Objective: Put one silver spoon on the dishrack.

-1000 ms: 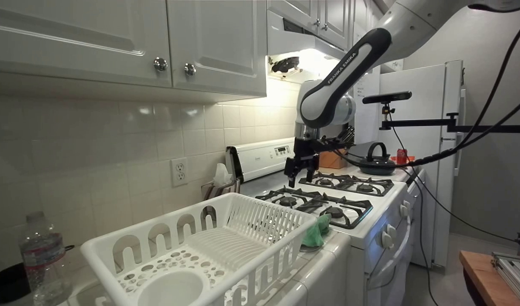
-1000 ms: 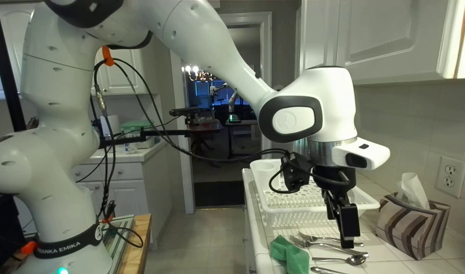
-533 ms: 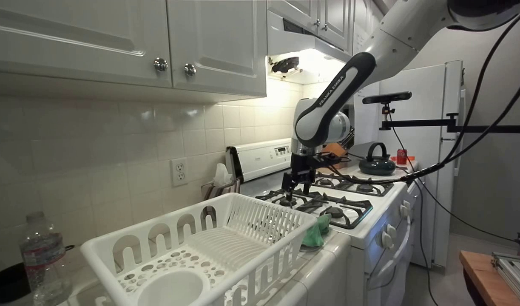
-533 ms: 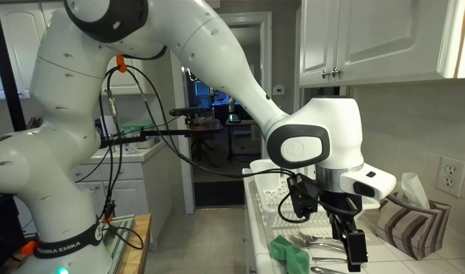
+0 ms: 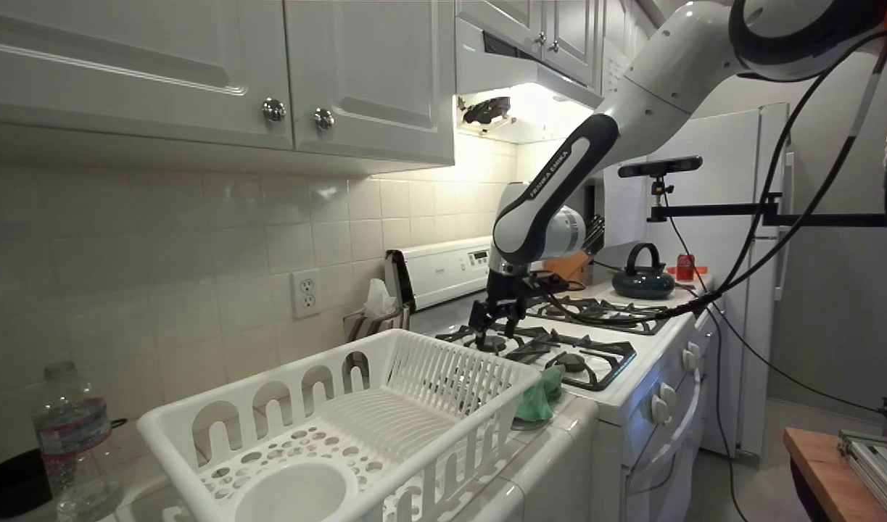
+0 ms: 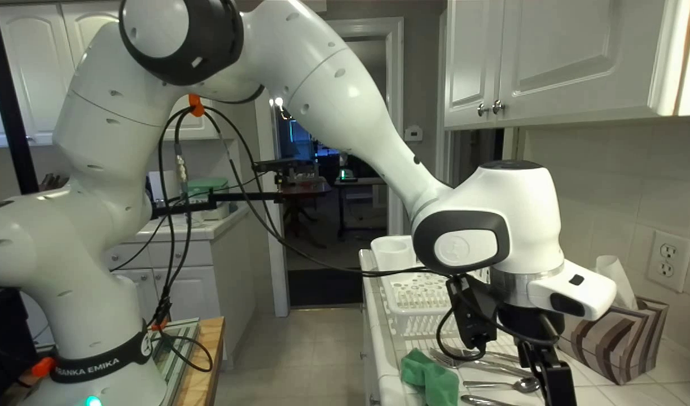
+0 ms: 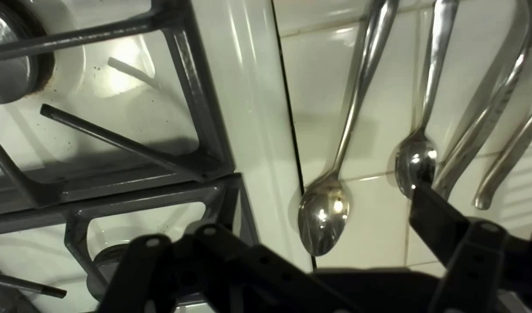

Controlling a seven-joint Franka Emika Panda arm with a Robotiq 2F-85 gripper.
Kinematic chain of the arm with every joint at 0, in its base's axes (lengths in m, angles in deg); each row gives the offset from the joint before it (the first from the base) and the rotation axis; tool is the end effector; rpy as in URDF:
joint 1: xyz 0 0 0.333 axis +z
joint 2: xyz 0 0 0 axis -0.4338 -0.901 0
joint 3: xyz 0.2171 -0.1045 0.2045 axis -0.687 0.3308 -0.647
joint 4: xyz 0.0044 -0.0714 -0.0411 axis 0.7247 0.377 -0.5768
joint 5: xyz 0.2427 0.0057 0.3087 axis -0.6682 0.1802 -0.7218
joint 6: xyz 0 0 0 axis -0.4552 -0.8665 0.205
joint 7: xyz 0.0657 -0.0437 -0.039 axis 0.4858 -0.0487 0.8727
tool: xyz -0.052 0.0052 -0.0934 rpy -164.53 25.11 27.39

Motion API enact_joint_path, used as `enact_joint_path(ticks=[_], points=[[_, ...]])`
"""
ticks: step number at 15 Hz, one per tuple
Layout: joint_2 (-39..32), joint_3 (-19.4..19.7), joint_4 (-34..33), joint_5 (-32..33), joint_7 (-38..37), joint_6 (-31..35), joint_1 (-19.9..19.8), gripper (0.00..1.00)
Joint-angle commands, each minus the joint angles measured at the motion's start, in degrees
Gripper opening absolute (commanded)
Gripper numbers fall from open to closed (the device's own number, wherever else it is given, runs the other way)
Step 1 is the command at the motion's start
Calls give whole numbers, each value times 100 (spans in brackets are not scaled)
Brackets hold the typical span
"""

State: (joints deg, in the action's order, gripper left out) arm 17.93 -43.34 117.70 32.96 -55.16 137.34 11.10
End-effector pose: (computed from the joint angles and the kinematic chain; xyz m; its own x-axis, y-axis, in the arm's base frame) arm 0.6169 -0.2281 0.2361 0.8799 -0.4152 0.2310 -0.4223 -0.9062 -0.0202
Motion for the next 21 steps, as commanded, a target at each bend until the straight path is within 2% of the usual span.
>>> enact_joint_path(ticks=[1, 8, 14, 19, 21], points=[[-425, -115, -562, -235, 45, 34, -92, 100], [-1045, 10, -1349, -14, -9, 26, 12, 100], [-1428, 9, -1684, 3, -60, -90, 67, 100], [-1489, 92, -1802, 16, -204, -542, 139, 100], [-1479, 134, -1836, 19, -285, -792, 161, 93]])
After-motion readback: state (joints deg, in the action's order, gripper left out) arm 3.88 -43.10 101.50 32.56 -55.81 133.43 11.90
